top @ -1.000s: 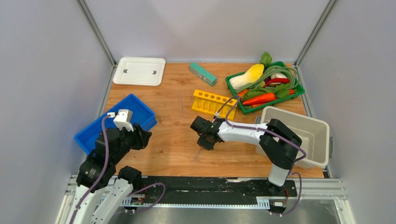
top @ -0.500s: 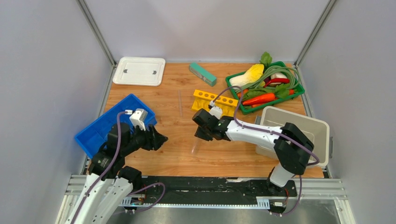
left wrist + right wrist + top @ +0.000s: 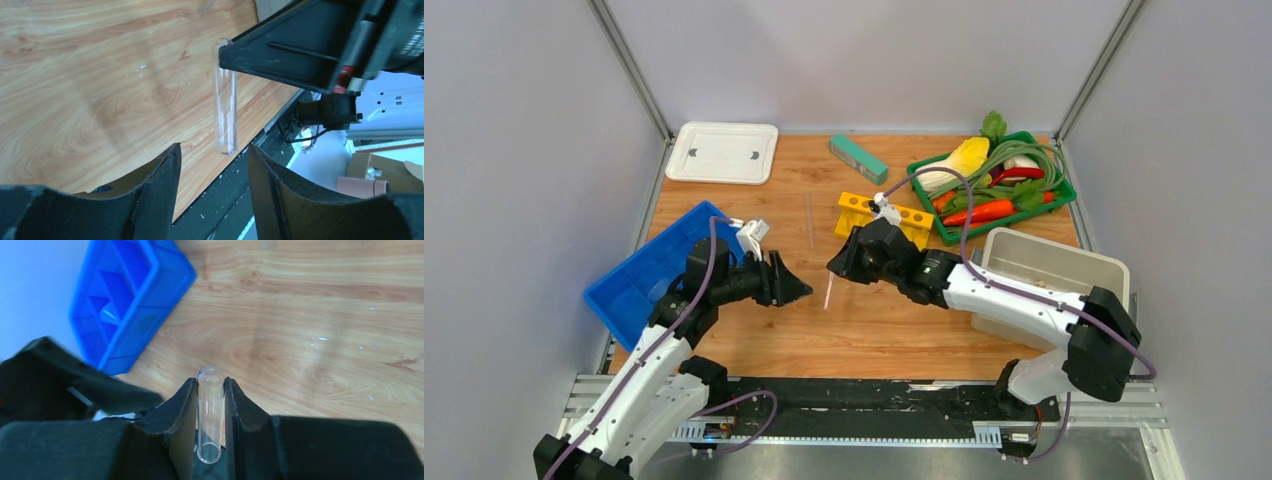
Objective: Organize the chemistry lab equipment
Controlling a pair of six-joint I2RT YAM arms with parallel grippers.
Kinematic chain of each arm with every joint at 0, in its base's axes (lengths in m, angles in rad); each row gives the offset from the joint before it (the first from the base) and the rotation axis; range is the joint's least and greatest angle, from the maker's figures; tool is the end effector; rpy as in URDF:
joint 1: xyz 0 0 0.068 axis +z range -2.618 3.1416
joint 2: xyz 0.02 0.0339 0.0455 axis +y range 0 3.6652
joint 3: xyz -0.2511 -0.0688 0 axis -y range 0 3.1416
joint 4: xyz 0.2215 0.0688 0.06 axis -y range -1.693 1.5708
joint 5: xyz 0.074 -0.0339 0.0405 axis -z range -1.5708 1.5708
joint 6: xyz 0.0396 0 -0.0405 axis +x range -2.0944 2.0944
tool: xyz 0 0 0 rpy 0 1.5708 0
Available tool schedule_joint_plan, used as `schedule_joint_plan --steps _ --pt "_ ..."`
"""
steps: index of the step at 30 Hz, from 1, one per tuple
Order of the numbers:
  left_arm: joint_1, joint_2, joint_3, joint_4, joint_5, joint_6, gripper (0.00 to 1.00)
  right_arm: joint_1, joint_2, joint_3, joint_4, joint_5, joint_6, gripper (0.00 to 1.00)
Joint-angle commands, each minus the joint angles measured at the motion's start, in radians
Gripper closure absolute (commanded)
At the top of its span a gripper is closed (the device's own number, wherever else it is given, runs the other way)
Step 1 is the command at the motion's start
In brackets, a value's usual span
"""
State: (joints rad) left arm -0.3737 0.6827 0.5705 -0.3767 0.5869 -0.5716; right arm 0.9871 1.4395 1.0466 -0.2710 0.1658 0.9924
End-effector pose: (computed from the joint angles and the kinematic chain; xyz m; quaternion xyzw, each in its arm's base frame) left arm 0.1283 -0.0739 0.2565 0.0672 0.8313 -0.4452 0.3260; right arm 0.1729 0.2499 0.2634 0.0386 0.8958 0.3241 0.3018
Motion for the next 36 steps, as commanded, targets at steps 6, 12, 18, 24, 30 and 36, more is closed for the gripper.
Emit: schedule_joint_plan --steps 6,12,18,24,30,36 --pt "-0.011 0.054 -0.027 0.321 0.148 -0.140 0.40 0.001 -0.113 -0.019 0.185 -0.092 -0.008 0.84" --pt "-0.028 0.090 -0.038 0.371 0.165 -0.177 0.40 0.012 -0.133 -0.022 0.207 -0.097 0.003 0.84" --pt "-0.044 0.133 -0.044 0.407 0.165 -0.183 0.46 0.010 -0.142 -0.043 0.253 -0.115 0.025 0.83" --pt "-0.047 0.123 -0.035 0.381 0.140 -0.136 0.73 0.002 -0.162 -0.043 0.225 -0.149 0.000 0.78" --pt "-0.050 0.088 0.049 0.170 0.100 0.044 0.78 -0.060 -0.171 0.021 0.104 -0.320 -0.066 0.52" --pt "-0.067 0.055 0.107 0.050 0.085 0.179 0.78 -0.120 -0.123 0.101 0.061 -0.514 -0.127 0.45"
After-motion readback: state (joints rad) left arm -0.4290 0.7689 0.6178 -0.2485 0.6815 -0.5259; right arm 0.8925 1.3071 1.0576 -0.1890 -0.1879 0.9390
